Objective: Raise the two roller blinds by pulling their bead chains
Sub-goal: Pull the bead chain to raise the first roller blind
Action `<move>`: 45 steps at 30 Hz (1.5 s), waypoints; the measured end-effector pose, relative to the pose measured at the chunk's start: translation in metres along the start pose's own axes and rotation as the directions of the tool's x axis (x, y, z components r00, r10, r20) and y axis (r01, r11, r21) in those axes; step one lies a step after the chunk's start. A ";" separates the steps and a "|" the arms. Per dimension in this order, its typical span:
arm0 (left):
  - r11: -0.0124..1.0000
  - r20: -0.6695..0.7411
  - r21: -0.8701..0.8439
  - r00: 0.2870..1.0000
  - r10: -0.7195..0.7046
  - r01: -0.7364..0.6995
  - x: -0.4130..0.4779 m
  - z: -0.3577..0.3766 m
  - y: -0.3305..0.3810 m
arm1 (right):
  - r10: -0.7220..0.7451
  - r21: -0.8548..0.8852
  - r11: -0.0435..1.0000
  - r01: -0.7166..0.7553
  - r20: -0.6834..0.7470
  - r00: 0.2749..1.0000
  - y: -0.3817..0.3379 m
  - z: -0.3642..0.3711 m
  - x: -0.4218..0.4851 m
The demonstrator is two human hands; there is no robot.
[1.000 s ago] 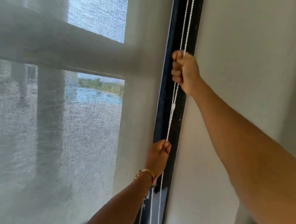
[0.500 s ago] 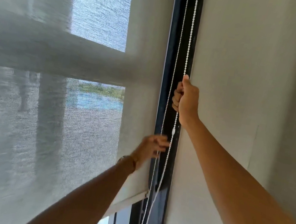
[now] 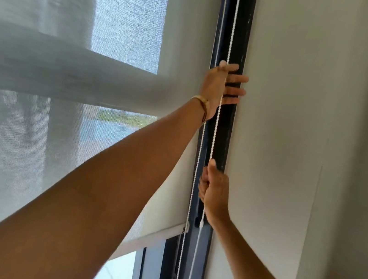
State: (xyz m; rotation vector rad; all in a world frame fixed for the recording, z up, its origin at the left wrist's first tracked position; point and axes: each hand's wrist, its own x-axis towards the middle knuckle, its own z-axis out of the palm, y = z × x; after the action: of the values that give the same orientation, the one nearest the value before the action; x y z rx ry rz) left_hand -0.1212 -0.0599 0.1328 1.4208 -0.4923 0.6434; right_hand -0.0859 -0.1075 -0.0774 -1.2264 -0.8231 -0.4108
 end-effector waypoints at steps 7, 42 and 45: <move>0.992 -0.250 0.082 0.962 0.109 -0.091 -0.010 -0.003 -0.043 | 0.093 -0.051 0.994 -0.092 0.014 0.996 0.050 -0.019 -0.050; 0.972 -0.239 0.169 0.963 -0.122 0.165 -0.171 -0.045 -0.238 | 0.092 -0.078 0.993 -0.088 0.051 0.994 -0.109 0.016 0.130; 0.946 -0.180 0.198 0.959 -0.220 0.255 -0.167 -0.054 -0.225 | -0.034 -0.168 0.985 0.032 -0.004 0.999 -0.107 0.009 0.128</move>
State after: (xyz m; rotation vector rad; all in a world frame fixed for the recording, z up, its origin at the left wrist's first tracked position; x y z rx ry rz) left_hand -0.0969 -0.0324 -0.1500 1.5941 -0.1232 0.6200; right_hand -0.0784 -0.1144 0.0897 -1.3679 -0.8167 -0.5193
